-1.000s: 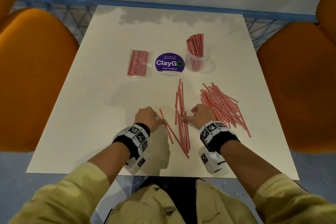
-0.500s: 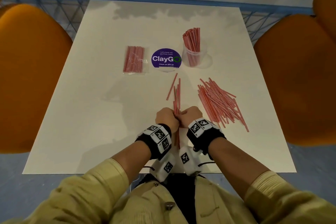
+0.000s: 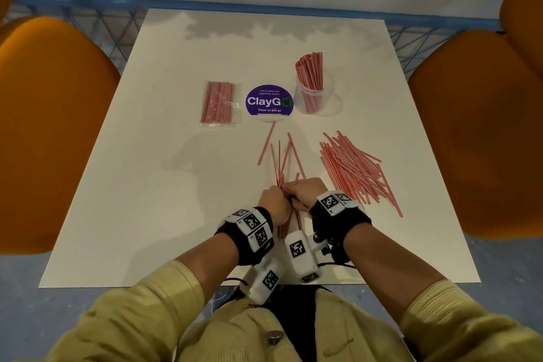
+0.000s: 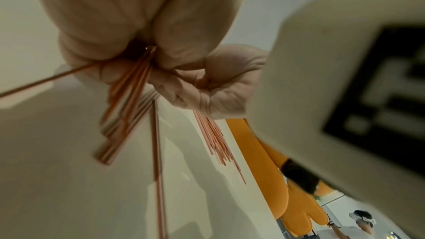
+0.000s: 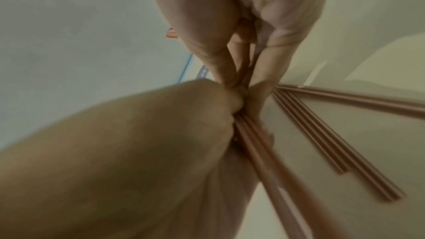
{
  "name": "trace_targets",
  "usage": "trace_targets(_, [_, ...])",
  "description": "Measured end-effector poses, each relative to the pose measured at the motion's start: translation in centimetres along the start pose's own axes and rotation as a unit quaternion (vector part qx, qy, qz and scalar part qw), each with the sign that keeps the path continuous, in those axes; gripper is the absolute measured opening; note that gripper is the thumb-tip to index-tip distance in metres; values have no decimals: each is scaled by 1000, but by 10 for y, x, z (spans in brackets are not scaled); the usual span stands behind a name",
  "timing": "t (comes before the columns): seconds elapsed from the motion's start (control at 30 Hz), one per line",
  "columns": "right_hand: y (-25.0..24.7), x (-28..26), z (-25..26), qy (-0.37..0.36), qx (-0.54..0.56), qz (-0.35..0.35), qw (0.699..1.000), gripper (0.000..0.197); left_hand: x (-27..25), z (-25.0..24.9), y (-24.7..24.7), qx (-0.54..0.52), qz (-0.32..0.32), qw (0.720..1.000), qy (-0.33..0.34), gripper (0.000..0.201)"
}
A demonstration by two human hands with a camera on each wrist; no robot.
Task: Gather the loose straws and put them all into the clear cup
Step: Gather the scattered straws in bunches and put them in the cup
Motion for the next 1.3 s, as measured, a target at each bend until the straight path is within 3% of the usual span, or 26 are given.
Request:
trace_targets(0.17, [-3,-8,31,-77,-122,-24,989,12,8,10,-20,-29,-36,999,10,32])
trace_targets(0.3, [-37,-7,45,-117,-180,-140,967,16,6,5,-52,-47,-70,995,49,27])
trace_targets(0.4, [-64,-5,47,-115,-240,-186,946,31,15,4,-72,-11,-74,996,46,30])
trace_targets(0.5, [-93,-6,39,-70,-313,-235,918,54,23,9,-78,56,-43,997,22,39])
trace_targets(0.63, [-112,-1,18,12,-394,-234,889,78,31,13,-98,66,-123,990,6,42])
trace_targets(0.83, [-104,4,26,-43,-392,-214,894,49,52,11,-116,23,-184,982,-22,56])
trace_targets(1.0, [-97,6,27,-62,-350,-219,909,56,59,-2,-99,63,-166,984,20,41])
trace_targets(1.17, [-91,8,29,-65,-328,-208,919,50,53,-12,-62,121,-121,983,59,29])
trace_targets(1.3, [-79,6,37,-93,-293,-197,931,45,47,-19,-45,130,-96,984,79,31])
Point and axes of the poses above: each hand's wrist, its own x-axis towards the middle knuckle, its own y-axis out of the palm, z = x × y, the point moved 9 cm from there along x, towards the middle knuckle, and after that the axes turned 5 degrees about z, right-handed, at the moved point
